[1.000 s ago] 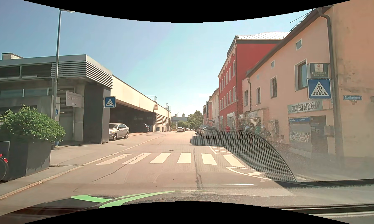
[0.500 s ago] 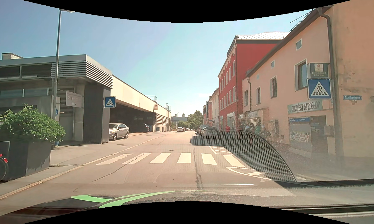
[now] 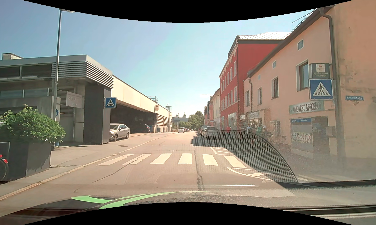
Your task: Follow the waypoints while adhering to traffic rules and regulations
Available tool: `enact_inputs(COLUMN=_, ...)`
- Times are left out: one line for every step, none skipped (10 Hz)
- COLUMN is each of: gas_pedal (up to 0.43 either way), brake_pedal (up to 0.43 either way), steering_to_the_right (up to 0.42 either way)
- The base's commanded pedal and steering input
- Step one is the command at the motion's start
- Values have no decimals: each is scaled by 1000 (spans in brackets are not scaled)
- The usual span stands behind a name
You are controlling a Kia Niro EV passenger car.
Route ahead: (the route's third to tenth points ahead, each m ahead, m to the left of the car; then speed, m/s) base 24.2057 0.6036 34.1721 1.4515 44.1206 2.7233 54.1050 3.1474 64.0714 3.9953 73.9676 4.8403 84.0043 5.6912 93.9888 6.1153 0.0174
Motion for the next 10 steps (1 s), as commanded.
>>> enact_inputs(gas_pedal=0, brake_pedal=323, steering_to_the_right=-1)
enact_inputs(gas_pedal=0, brake_pedal=323, steering_to_the_right=-1)
enact_inputs(gas_pedal=0, brake_pedal=323, steering_to_the_right=-1)
enact_inputs(gas_pedal=0, brake_pedal=323, steering_to_the_right=-1)
enact_inputs(gas_pedal=0, brake_pedal=323, steering_to_the_right=-1)
enact_inputs(gas_pedal=0, brake_pedal=323, steering_to_the_right=-1)
enact_inputs(gas_pedal=0, brake_pedal=323, steering_to_the_right=-1)
enact_inputs(gas_pedal=0, brake_pedal=323, steering_to_the_right=-1)
enact_inputs(gas_pedal=0, brake_pedal=323, steering_to_the_right=-1)
enact_inputs(gas_pedal=0, brake_pedal=323, steering_to_the_right=-1)
